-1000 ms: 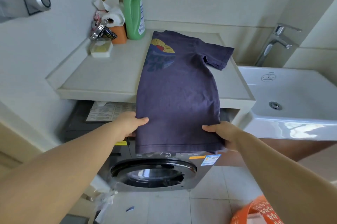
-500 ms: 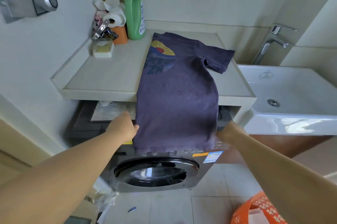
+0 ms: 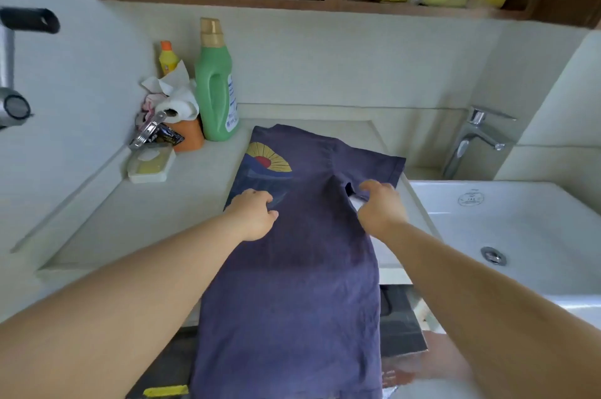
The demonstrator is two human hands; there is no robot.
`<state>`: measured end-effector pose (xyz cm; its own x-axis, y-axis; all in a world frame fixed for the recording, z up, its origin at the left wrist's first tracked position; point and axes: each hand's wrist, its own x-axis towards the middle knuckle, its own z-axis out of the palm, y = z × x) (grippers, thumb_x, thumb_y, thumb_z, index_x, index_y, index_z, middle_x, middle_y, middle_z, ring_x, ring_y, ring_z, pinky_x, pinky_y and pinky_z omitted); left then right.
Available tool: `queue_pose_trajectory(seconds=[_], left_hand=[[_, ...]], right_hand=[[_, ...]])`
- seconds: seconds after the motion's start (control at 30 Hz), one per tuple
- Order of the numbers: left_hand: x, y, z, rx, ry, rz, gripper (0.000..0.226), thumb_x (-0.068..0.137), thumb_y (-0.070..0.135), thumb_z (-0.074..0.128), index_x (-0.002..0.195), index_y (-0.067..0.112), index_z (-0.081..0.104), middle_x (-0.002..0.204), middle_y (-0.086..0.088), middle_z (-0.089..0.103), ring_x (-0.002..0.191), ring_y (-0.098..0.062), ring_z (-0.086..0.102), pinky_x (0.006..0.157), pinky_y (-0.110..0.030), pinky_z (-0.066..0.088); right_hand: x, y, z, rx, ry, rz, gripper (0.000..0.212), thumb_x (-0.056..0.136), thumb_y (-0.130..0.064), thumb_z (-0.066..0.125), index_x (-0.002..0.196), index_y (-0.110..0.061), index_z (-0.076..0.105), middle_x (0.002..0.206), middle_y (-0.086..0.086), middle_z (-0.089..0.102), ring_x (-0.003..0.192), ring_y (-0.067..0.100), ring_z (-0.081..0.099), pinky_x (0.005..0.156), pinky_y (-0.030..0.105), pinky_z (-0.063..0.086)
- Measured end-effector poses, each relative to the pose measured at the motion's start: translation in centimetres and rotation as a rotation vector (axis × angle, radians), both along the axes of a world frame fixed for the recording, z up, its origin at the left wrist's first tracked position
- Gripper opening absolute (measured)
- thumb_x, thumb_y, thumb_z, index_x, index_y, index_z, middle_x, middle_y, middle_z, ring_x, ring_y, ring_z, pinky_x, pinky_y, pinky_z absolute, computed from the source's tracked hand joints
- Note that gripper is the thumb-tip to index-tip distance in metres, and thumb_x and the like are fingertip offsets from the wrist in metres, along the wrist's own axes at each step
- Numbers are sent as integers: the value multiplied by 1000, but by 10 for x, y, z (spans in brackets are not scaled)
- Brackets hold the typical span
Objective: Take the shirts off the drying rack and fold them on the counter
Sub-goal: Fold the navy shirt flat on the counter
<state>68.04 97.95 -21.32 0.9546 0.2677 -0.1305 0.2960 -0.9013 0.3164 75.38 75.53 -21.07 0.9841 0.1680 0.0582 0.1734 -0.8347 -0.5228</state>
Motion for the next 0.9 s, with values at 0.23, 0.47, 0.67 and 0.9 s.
queue_pose_trajectory(seconds=[0.23,0.47,0.67,0.9], left_hand=[[110,-19,-17,-95,114,-20,66,94,55,41,150,27,21,158,-1,17,145,-27,18,115,-46,24],[143,-29,-30,123,442,-11,94,76,84,29,146,42,-19,155,0,-29,142,-39,-22,112,-62,-3],[172,-37,-11,200,261,34,104,67,90,37,148,27,22,156,-11,12,143,-37,12,115,-56,12],[206,-52,-35,94,322,-121,122,54,97,33,148,37,-16,156,-1,-27,140,-39,-27,112,-61,-9]], right_hand=[[113,-19,-24,-377,189,144,55,85,-26,55,139,-28,41,131,11,44,122,34,39,94,32,38],[168,-27,-23,-404,24,9,39,88,-3,46,121,-19,60,119,8,47,115,28,43,91,32,46],[179,-18,-7,-538,302,8,45,86,-14,48,130,-19,49,122,13,51,123,34,38,91,33,42],[214,-5,11,-238,471,-271,41,87,-28,52,123,-9,50,107,13,55,102,31,56,88,37,47]])
